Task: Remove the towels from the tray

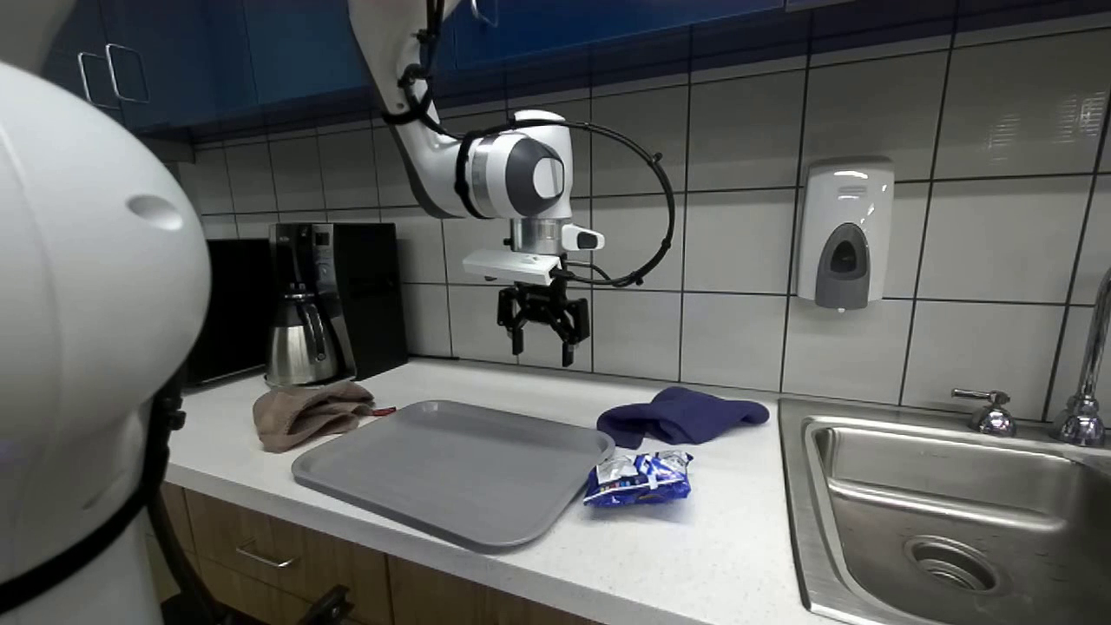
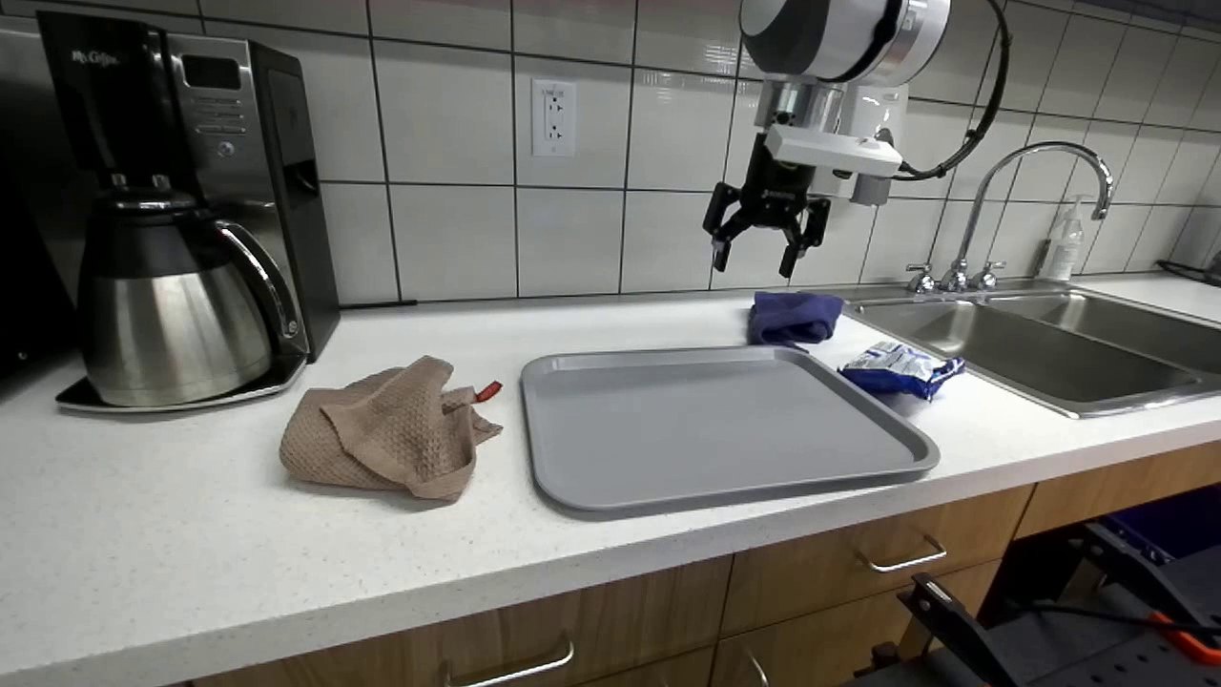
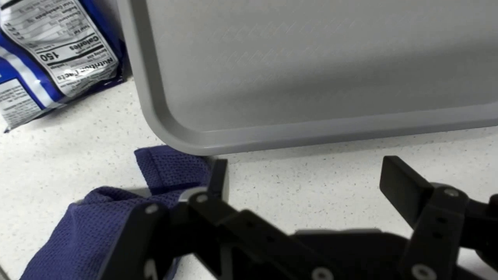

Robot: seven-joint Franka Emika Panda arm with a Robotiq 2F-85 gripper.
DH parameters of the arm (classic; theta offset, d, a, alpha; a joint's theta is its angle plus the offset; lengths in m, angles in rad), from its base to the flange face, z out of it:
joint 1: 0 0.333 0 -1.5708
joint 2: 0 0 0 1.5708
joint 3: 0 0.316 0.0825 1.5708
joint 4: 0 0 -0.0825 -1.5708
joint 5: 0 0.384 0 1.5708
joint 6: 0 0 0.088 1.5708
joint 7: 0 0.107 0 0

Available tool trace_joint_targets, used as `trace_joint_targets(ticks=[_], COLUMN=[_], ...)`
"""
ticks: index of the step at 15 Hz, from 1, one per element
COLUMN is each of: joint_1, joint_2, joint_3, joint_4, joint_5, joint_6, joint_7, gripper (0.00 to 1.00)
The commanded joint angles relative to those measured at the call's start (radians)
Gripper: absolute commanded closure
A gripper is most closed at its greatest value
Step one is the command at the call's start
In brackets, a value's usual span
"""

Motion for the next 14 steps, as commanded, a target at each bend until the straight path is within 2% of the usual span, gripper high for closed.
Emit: trace_joint_targets(ticks=[1,14], joint_1=[0.019,0.066], joint_2=[-0.088,-0.229], joint_3=[0.014,0.071], joint_4=[-0.069,-0.176], joint_5=[-0.033,-0.142], joint_6=[-0.013,-0.052], joint_7=[0.053,0.14], gripper=[0.0,0.0])
